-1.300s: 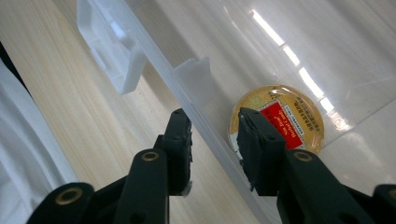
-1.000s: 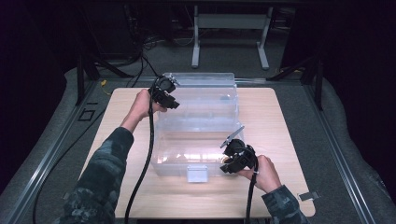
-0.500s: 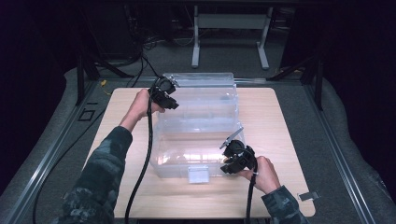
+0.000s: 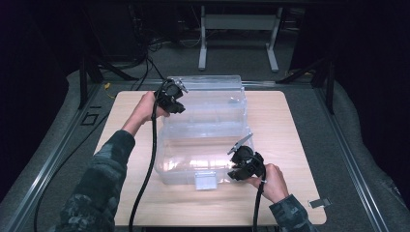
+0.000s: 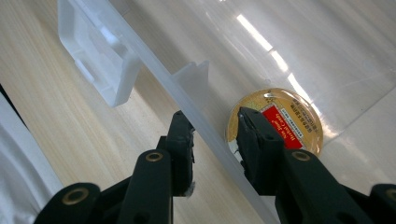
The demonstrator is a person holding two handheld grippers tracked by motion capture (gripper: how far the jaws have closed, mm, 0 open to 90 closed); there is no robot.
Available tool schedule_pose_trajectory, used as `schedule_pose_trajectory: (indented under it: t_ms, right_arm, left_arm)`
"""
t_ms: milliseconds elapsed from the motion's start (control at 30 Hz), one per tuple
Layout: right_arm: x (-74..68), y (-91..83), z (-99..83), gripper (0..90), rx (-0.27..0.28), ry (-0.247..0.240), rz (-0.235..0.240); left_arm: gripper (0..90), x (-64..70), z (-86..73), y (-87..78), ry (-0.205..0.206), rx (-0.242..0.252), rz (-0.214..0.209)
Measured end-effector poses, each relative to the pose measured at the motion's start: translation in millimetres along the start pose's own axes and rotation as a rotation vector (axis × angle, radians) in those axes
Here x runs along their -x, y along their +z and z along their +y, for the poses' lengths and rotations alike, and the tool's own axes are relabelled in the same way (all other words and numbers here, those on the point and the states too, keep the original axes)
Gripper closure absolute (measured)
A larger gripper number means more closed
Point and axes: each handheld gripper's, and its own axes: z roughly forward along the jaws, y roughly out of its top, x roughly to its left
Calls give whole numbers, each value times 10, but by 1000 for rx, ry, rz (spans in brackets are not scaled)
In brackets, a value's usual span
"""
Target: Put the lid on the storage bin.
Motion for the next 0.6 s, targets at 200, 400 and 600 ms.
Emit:
schedule_pose_trajectory:
  t_ms: [200,400,600]
  right_arm:
    - [-7,1,-5,667,2,8,0]
    - [-4,2,4,666,3,22,8]
    - [-13,4,-5,661,8,37,-2]
  left_arm:
    - [803,-14,31,52,10,-40,9]
    - [837,26,43,16,57,-41,13]
    - [842,31,38,-22,50,-26,-4]
